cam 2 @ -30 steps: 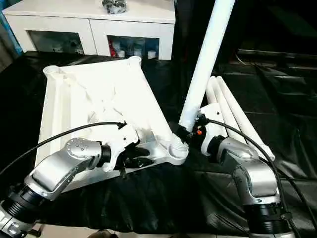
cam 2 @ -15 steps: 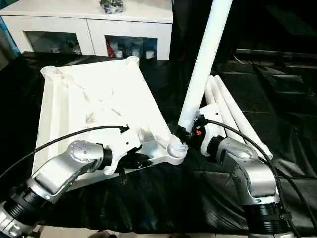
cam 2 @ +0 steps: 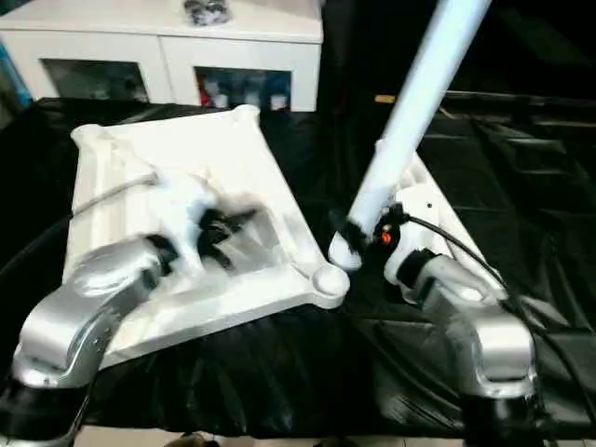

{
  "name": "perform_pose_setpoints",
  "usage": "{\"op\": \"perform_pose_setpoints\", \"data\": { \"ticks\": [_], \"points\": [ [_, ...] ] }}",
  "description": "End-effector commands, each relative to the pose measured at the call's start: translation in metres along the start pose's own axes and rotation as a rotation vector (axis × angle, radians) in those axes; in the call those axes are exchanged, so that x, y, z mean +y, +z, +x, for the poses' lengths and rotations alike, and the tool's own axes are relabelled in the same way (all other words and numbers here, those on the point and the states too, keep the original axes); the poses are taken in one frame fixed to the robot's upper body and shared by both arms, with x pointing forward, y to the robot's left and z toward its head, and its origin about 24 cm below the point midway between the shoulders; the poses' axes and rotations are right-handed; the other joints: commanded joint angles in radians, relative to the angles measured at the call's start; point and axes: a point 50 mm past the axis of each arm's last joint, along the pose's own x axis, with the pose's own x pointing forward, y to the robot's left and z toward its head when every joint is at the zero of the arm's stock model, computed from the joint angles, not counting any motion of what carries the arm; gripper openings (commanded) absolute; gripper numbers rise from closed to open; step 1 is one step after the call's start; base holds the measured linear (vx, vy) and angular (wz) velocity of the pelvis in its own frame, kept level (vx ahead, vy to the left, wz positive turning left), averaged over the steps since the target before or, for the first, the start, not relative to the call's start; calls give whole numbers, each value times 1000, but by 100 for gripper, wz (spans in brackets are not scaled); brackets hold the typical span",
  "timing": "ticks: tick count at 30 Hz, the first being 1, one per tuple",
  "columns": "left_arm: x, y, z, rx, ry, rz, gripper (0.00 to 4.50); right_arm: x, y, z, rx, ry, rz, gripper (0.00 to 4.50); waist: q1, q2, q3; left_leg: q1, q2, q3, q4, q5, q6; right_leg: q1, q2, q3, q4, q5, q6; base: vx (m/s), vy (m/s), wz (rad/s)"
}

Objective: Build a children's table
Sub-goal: Pick table leg

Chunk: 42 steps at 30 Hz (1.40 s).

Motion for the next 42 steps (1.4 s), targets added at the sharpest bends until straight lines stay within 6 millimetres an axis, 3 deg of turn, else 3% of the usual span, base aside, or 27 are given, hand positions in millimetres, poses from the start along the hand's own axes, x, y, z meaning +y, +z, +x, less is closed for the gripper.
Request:
{"op": "perform_pose_setpoints", "data": {
  "ticks": [1, 3, 4, 5, 6, 7, 8, 9, 10, 12, 13, 14, 15, 16, 17, 18, 19, 20, 21, 22, 23, 24, 25, 27, 30, 35, 42],
  "points": [
    [9, -4, -3, 16, 154, 23, 131, 8, 4, 0, -46, -16, -1, 191, -17, 27, -71, 8, 83, -150, -142, -409, 14, 50, 2, -57, -32, -190, -181, 0, 0, 0],
    [10, -7, -4, 32, 177, -8, 131, 10, 3, 1, -48, -18, 12, 191, -39, 40, -65, 27, 120, -223, -163, -435, 76, 32, 8, -67, 17, -157, -254, 26, -91, 52],
    [9, -8, -4, 45, 190, -6, 131, 12, 1, 1, -49, -18, 21, 191, -51, 44, -58, 26, 118, -270, -174, -441, 134, 26, 18, -63, 58, -202, -273, 51, -119, 62],
    [9, -8, -4, 45, 190, -6, 131, 12, 1, 1, -49, -18, 21, 191, -43, 36, -56, 17, 80, -291, -178, -438, 156, 28, 17, -47, 65, -216, -308, 12, -168, 58],
    [7, -11, -4, 65, 188, -19, 131, 13, -1, 1, -47, -21, 35, 191, -49, 30, -60, 49, 141, -242, -166, -408, 152, 7, 3, -29, 57, -192, -296, 28, -243, 52],
    [5, -14, -3, 81, 193, -36, 131, 12, -2, 0, -47, -35, 43, 191, -33, 8, -49, 23, 101, -183, -144, -380, 178, 22, -20, -1, 19, -166, -334, 28, -243, 52],
    [3, -17, -3, 96, 197, -60, 131, 12, -3, -1, -44, -44, 44, 191, -22, -9, -50, 22, 39, -133, -93, -353, 165, 14, -30, 14, -52, -183, -389, 58, -254, 36],
    [2, -17, -3, 92, 195, -62, 131, 11, -3, -2, -41, -51, 34, 191, 25, -73, -73, -22, -88, -21, 120, -221, 155, 70, -62, 55, -126, -321, -361, 50, -206, 18],
    [1, -17, -3, 88, 193, -62, 131, 11, -4, -2, -39, -54, 27, 191, 56, -65, -61, -53, -53, -45, 70, -60, 102, 93, -106, 92, -103, -361, -127, 50, -206, 18],
    [-4, -17, -1, 68, 185, -61, 131, 10, -5, -4, -27, -66, 3, 191, 87, -66, -67, -54, -31, -77, 69, -103, 120, 102, -164, 147, -90, -324, 145, -1, -160, 6],
    [-5, -17, -1, 62, 184, -51, 131, 10, -6, -5, -25, -70, 0, 191, 90, -64, -72, -71, -25, -102, 97, -124, 130, 122, -211, 167, -86, -250, 114, -18, -136, 6],
    [-6, -18, -1, 66, 190, -52, 131, 10, -6, -5, -28, -74, 2, 191, 96, -55, -72, -74, -24, -120, 126, -133, 102, 118, -236, 175, -92, -172, 19, -30, -78, 4],
    [-6, -19, -1, 70, 195, -55, 131, 10, -6, -6, -30, -77, 4, 191, 96, -53, -66, -69, -23, -127, 131, -132, 77, 111, -233, 168, -94, -148, -41, 0, 0, 0],
    [-6, -18, 0, 51, 200, -42, 131, 11, -5, -7, -31, -83, 1, 191, 97, -49, -58, -60, -26, -125, 109, -91, 34, 108, -186, 122, -96, -118, -157, 0, 0, 0],
    [-6, -18, 0, 50, 201, -47, 131, 11, -5, -7, -32, -84, 0, 191, 95, -38, -54, -29, -29, -107, 48, -25, 34, 94, -109, 63, -102, -147, -218, 0, 0, 0],
    [-6, -18, 0, 50, 201, -48, 131, 11, -5, -7, -32, -85, 0, 191, 95, -25, -55, -10, -14, -99, 9, -3, 56, 87, -82, 40, -105, -184, -225, -45, 71, 6],
    [-7, -19, 1, 59, 200, -40, 131, 12, -6, -8, -29, -88, 1, 191, 91, -5, -53, 17, 12, -96, -24, 1, 76, 76, -62, 15, -111, -239, -219, -45, 71, 6],
    [-7, -19, 1, 60, 199, -36, 131, 12, -6, -9, -28, -91, 0, 191, 49, 15, -55, 52, 132, -131, -97, -174, 127, 53, -13, -11, -48, -223, -173, -49, 120, 9],
    [-7, -19, 1, 57, 193, -37, 131, 12, -6, -9, -26, -92, 0, 191, 47, 24, -62, 59, 147, -134, -105, -244, 108, 57, -21, -11, -33, -188, -171, -51, 110, 12],
    [-10, -18, 1, 34, 136, -43, 131, 12, -7, -9, -19, -90, -4, 191, 32, 9, -43, 60, 121, -96, -120, -447, 18, 49, -40, 3, -57, -202, -167, -51, 110, 12],
    [-11, -18, 1, 33, 134, -43, 131, 12, -7, -9, -19, -90, -4, 191, 32, 9, -43, 60, 121, -96, -120, -447, 18, 49, -40, 3, -57, -202, -167, -43, 85, 15],
    [-15, -17, 2, 9, 65, -69, 131, 14, -7, -9, -13, -79, -3, 191, 33, -5, -37, 63, 75, -68, -104, -501, -43, 45, -63, 17, -93, -344, -164, -40, 71, 9],
    [-23, -19, 3, 5, -63, -95, 131, 15, -8, -9, -6, -59, 3, 191, 34, -23, -35, 59, 51, -51, -88, -470, -51, 44, -78, 20, -117, -520, -129, -40, 71, 9],
    [-29, -20, 5, 8, -179, -89, 131, 14, -9, -8, 7, -42, 7, 191, 37, -30, -39, 47, 48, -48, -91, -372, -28, 49, -88, 19, -131, -635, -66, -17, 28, 1],
    [-37, -22, 6, 19, -335, -67, 148, 13, -9, -8, 19, -23, 10, 191, 29, -28, -43, 38, 60, -52, -106, -330, -30, 52, -83, 14, -123, -538, -58, 0, 0, 0],
    [-51, -49, 10, 260, -648, 61, 202, 3, -7, -14, 52, 16, 10, 191, 18, -28, -47, 39, 61, -41, -106, -295, -32, 52, -81, 24, -104, -387, -119, 0, 0, 0],
    [-46, -53, 27, 280, -660, 114, 209, -4, -11, -19, 99, 34, -2, 191, 27, -29, -66, 31, 59, -28, -84, -91, 30, 73, -82, 27, -72, -98, -212, 30, -10, 0]
  ]
}}
